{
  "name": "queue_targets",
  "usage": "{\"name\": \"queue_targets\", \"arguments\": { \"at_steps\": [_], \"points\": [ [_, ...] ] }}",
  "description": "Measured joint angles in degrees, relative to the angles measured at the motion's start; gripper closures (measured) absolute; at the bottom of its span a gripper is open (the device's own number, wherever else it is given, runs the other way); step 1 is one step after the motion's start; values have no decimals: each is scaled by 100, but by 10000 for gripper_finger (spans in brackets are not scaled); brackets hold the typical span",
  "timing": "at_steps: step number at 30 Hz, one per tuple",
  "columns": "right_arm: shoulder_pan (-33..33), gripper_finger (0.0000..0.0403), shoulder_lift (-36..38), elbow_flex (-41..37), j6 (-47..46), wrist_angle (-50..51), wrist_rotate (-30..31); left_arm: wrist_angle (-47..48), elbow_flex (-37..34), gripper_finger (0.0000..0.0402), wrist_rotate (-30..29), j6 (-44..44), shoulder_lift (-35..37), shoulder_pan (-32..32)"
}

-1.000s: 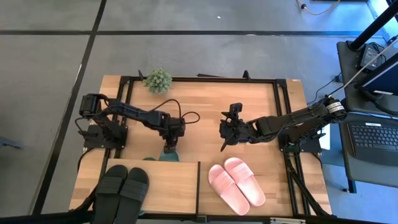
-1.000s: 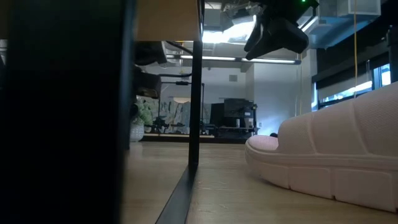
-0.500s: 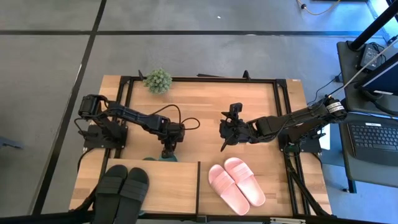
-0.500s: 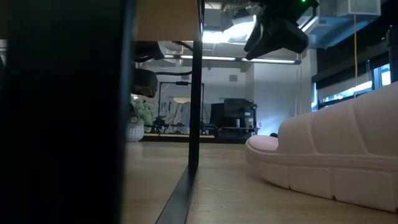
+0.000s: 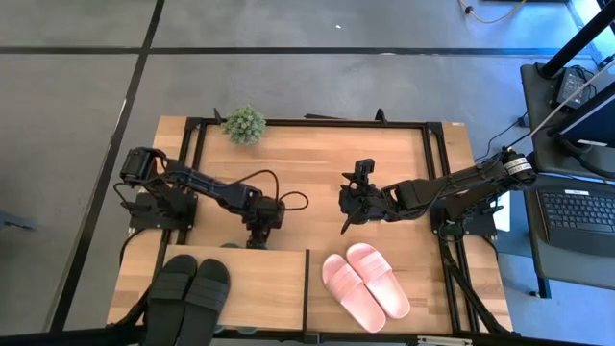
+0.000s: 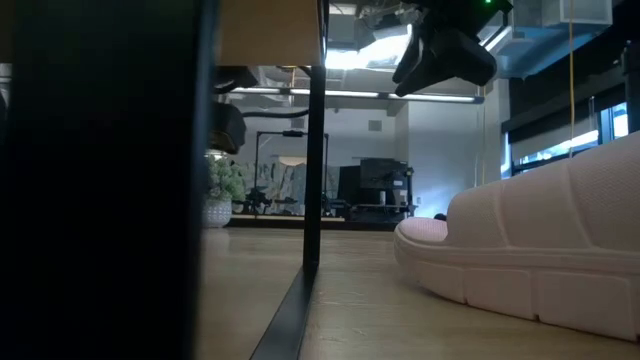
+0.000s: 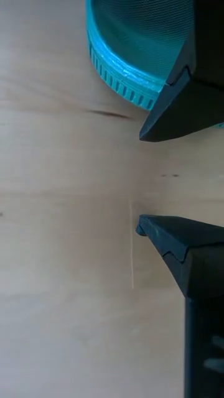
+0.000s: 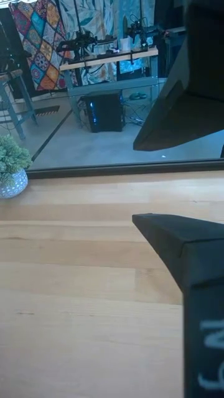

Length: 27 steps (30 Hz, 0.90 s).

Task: Pick and place slides into the shelf
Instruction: Put the green slipper under the shelf, then put the left pink slipper on the shelf

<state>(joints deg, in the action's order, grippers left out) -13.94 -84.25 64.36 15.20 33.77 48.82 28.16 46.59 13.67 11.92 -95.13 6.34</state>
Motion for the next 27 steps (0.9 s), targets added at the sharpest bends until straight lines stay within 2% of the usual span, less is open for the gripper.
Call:
{"name": "queue_targets", "arguments": {
  "at_steps": [13, 19, 27],
  "points": [
    [-1, 226, 0, 0, 2, 1, 2, -4, -2, 207, 234, 20, -5, 85],
    [1, 226, 0, 0, 11, 1, 2, -8, -8, 207, 312, 13, 94, -80],
    [1, 226, 0, 0, -33, 109, -31, -8, -31, 207, 89, -140, 1078, -657]
  ]
}}
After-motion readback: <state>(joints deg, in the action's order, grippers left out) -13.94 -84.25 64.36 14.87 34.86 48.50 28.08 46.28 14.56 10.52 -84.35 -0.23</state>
